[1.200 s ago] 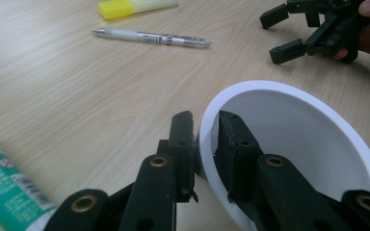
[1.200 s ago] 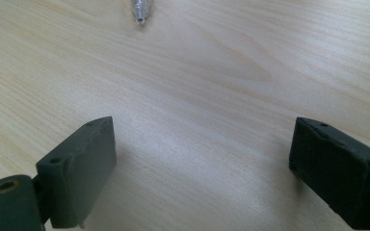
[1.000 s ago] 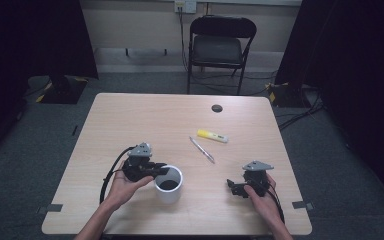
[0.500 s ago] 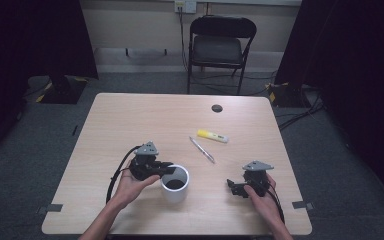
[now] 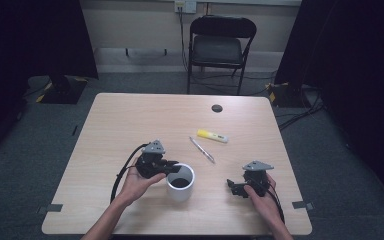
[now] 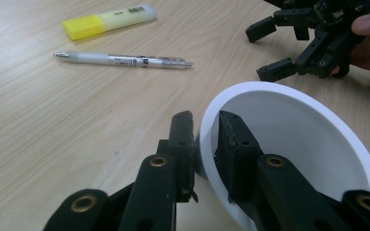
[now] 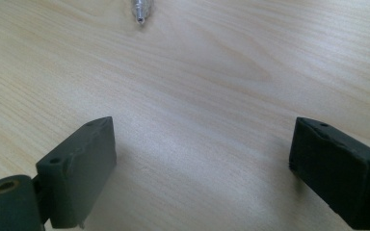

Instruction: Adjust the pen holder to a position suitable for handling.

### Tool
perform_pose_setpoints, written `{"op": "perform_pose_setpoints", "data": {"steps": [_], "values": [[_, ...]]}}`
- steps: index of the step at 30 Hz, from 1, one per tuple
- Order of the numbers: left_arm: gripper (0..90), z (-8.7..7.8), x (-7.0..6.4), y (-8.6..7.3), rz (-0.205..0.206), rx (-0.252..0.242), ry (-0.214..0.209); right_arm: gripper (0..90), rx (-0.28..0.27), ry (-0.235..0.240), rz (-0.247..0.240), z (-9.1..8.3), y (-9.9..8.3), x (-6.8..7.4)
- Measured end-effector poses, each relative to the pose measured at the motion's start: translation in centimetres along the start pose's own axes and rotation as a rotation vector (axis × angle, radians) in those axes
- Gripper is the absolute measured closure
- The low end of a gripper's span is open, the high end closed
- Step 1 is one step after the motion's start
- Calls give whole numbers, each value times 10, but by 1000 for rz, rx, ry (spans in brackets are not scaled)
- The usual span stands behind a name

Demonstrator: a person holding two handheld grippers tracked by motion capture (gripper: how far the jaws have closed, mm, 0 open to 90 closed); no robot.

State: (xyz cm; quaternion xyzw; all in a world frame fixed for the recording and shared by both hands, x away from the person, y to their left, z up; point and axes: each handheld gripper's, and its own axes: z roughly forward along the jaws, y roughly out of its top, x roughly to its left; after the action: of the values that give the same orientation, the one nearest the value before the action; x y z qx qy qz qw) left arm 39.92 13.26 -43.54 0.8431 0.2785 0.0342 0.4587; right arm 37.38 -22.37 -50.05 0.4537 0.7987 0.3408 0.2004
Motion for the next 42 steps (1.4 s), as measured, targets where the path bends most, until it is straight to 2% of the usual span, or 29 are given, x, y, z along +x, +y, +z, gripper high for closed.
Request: {"op": "perform_pose_setpoints", "data": {"steps": [5, 6, 7, 8, 10, 13, 20, 23, 29, 33, 36, 40, 42], "values": [[755, -2, 3, 0, -21, -17, -13, 83, 0, 0, 0, 0, 0, 0], [724, -3, 3, 0, -30, -32, -13, 83, 0, 0, 0, 0, 0, 0], [661, -5, 4, 1, -28, -35, 7, 83, 0, 0, 0, 0, 0, 0], [639, -8, 5, 1, -31, -44, 12, 83, 0, 0, 0, 0, 0, 0], [639, -14, 8, 1, -27, -63, 19, 83, 0, 0, 0, 0, 0, 0], [588, -26, 13, 0, -47, -97, 25, 83, 0, 0, 0, 0, 0, 0], [570, -58, 31, -12, -78, -145, 80, 83, 0, 0, 0, 0, 0, 0], [612, -67, 37, -16, -86, -151, 105, 83, 0, 0, 0, 0, 0, 0], [644, -71, 54, -29, -116, -120, 163, 83, 0, 0, 0, 0, 0, 0], [598, -69, 66, -38, -154, -95, 207, 83, 0, 0, 0, 0, 0, 0], [554, -61, 71, -46, -133, -36, 259, 83, 0, 0, 0, 0, 0, 0], [524, -49, 75, -51, -158, -22, 258, 81, 2, 0, -3, 0, 0, 0], [507, -47, 76, -50, -158, -22, 256, 81, 1, 2, -1, 0, 0, 0]]}}
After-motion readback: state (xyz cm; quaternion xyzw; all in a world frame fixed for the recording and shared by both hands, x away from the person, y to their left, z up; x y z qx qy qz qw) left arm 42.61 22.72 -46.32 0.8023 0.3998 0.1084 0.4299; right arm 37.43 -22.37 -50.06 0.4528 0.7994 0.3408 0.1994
